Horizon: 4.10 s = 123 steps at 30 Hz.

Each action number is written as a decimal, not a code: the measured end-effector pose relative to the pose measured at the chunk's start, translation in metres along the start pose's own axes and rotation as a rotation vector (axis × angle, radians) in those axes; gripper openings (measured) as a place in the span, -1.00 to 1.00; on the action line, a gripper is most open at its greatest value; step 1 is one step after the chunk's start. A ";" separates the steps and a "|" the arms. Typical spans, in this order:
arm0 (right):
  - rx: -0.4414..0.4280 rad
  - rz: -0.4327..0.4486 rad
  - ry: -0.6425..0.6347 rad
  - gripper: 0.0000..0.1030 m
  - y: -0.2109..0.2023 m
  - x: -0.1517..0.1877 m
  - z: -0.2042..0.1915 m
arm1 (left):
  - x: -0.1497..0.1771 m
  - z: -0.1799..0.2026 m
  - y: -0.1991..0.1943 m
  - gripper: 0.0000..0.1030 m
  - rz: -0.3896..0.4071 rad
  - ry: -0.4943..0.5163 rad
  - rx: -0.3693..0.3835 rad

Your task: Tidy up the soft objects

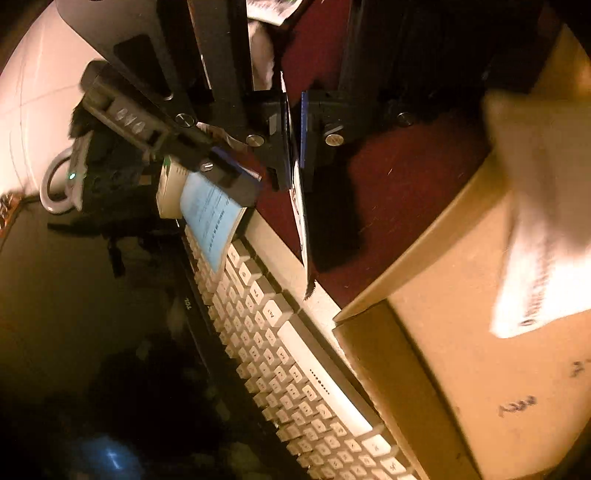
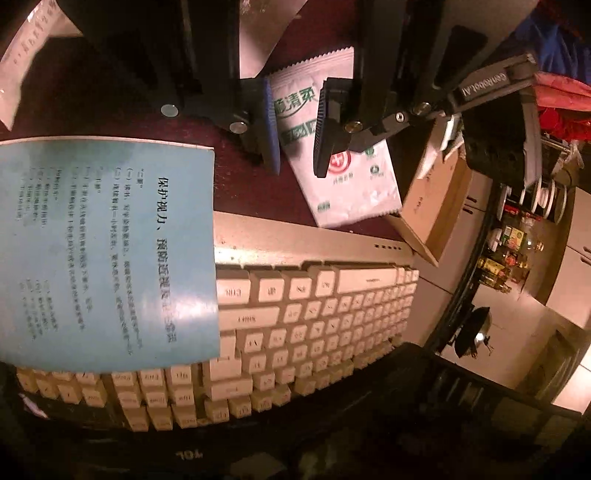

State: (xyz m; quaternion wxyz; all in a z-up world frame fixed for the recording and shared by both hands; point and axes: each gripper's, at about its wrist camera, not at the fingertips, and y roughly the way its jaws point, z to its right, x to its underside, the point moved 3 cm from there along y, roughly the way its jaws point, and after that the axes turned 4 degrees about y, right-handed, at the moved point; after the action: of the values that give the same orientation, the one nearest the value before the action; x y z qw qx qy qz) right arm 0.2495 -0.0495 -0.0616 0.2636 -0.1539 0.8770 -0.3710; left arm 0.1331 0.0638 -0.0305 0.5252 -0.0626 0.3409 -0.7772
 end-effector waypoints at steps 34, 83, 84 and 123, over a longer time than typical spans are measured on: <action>0.534 0.277 -0.221 0.30 -0.120 0.118 0.057 | 0.117 0.003 -0.097 -0.98 -0.058 0.150 0.128; 0.135 0.396 -0.531 -0.69 -0.069 0.092 -0.159 | 0.041 -0.019 -0.219 -0.98 0.278 0.151 0.072; 0.134 0.387 -0.544 -0.69 -0.059 0.086 -0.166 | 0.031 -0.024 -0.223 -0.98 0.293 0.140 0.069; 0.127 0.067 -0.528 -0.09 0.084 0.077 -0.201 | -0.032 -0.105 -0.179 0.17 0.253 0.145 -0.314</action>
State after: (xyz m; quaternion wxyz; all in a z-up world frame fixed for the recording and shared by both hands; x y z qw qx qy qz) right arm 0.0652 0.0860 -0.0318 0.5046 -0.1993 0.7574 -0.3634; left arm -0.0392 0.1792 0.0048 0.5765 -0.0441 0.4998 -0.6449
